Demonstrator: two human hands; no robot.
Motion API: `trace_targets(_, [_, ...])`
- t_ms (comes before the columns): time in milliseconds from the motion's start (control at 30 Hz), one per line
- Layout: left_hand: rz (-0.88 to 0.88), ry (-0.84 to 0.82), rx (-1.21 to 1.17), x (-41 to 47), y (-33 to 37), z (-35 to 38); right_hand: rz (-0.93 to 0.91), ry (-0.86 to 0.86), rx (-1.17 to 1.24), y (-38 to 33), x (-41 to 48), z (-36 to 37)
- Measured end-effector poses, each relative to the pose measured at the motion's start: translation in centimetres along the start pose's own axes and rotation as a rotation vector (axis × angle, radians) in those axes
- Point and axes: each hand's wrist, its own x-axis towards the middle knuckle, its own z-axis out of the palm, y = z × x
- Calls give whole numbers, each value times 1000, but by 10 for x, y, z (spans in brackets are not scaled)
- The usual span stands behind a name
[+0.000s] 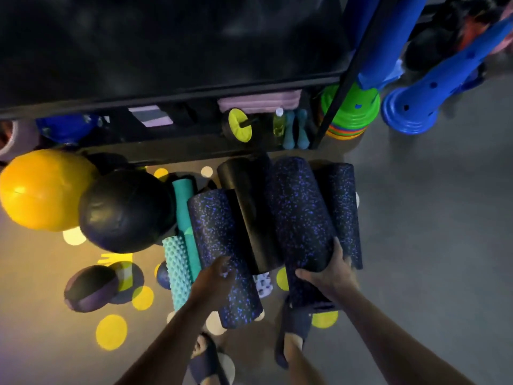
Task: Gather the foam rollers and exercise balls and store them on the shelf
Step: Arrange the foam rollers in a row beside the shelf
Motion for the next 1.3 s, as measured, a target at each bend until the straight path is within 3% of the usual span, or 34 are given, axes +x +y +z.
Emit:
trace_targets(233, [-24, 206, -10, 87, -70, 55, -161, 152, -80, 6, 124, 66])
trace_targets(333, [-97, 160, 6, 101, -95, 71, -138, 23, -139, 14, 150, 85])
trace_targets(400, [-150, 86, 32, 108, -104, 75, -132, -71, -139, 17, 156, 90])
trace_targets(533, [-208, 69, -80, 123, -101, 76, -167, -100, -154, 12, 151, 79])
trace_targets(700, [-186, 147, -146, 124, -83, 63, -252, -31, -198, -2, 140, 73])
trace_targets(867, [-316, 158, -227, 128, -78, 63, -224, 22, -154, -16, 139, 93])
trace_targets(933, [-330, 167, -253, 143, -78, 69, -226, 118, -150, -15, 139, 104])
trace_targets(1067, [-349, 269, -313, 177, -80, 95, -76, 276, -125, -7, 141, 123])
trace_targets(1167, [-307, 355, -358, 182, -86, 110, 184, 161, -118, -4, 155, 128])
trace_targets(1233, [-278, 356, -365, 179, -95, 106, 255, 95, -116, -5, 163, 131])
trace_targets(1300, [-193, 358, -390, 174, -106, 91, 280, 159, -162, -6, 163, 135])
